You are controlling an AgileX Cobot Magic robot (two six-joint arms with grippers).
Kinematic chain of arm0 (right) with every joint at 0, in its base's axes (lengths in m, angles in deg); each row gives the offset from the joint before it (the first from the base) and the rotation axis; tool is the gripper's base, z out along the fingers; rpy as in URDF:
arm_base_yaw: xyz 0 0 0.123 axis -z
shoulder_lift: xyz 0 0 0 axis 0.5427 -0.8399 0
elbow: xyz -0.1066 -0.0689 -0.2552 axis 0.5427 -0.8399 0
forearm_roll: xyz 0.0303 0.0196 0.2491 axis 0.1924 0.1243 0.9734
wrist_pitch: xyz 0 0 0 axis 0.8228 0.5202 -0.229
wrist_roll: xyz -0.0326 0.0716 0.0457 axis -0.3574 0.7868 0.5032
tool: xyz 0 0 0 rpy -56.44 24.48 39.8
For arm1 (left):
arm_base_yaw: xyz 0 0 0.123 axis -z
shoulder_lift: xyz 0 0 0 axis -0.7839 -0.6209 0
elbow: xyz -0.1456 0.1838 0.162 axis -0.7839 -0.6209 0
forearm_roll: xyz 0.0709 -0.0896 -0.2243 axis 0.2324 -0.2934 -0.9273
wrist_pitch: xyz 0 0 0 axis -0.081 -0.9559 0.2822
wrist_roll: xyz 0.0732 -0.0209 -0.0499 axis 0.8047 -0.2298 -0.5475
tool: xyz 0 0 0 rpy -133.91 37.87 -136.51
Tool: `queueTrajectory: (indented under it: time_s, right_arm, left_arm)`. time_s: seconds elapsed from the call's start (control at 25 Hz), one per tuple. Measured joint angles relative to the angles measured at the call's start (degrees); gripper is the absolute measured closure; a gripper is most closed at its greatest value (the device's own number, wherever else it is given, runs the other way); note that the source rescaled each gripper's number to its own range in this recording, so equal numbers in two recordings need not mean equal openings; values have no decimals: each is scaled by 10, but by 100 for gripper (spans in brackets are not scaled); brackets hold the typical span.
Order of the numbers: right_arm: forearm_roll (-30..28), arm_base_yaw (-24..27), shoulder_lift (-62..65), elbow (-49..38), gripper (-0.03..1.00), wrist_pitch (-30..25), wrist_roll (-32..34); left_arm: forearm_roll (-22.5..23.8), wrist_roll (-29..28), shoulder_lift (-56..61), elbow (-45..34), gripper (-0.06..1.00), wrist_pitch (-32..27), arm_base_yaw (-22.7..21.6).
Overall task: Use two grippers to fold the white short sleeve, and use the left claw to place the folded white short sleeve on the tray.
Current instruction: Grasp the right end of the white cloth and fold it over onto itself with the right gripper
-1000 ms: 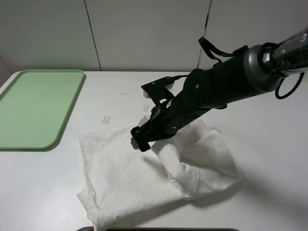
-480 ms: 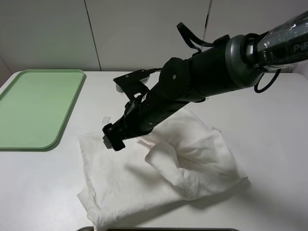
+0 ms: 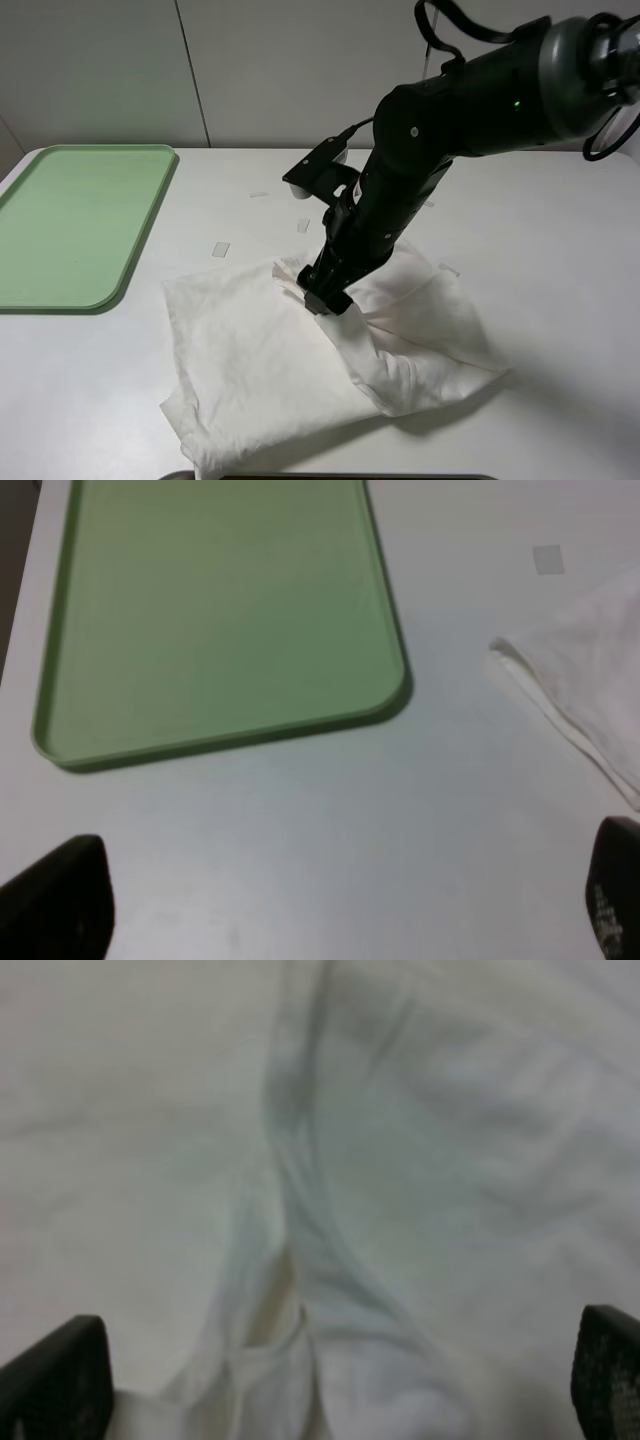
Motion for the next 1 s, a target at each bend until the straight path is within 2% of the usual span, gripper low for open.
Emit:
queueTrajectory:
  time_s: [0.08, 0.24, 0.44, 0.68, 0.88, 1.0]
  right_arm:
    - [-18, 0, 9, 0, -3, -5, 15]
    - [-87, 1, 63, -1, -3, -41, 103]
    - [-112, 17, 91, -34, -3, -41, 156]
    - [-126, 48, 91, -107, -3, 6, 199]
    - [-110, 48, 91, -157, -3, 108, 244]
    - [-77, 20, 91, -158, -3, 174, 269]
  left_arm:
    - [2, 0, 0, 0, 0, 0, 0]
    - [3, 0, 0, 0, 0, 0, 0]
    - [3, 0, 0, 0, 0, 0, 0]
    - [5, 0, 0, 0, 0, 0, 0]
    - [6, 0, 0, 0, 0, 0, 0]
    - [6, 0, 0, 0, 0, 1, 0]
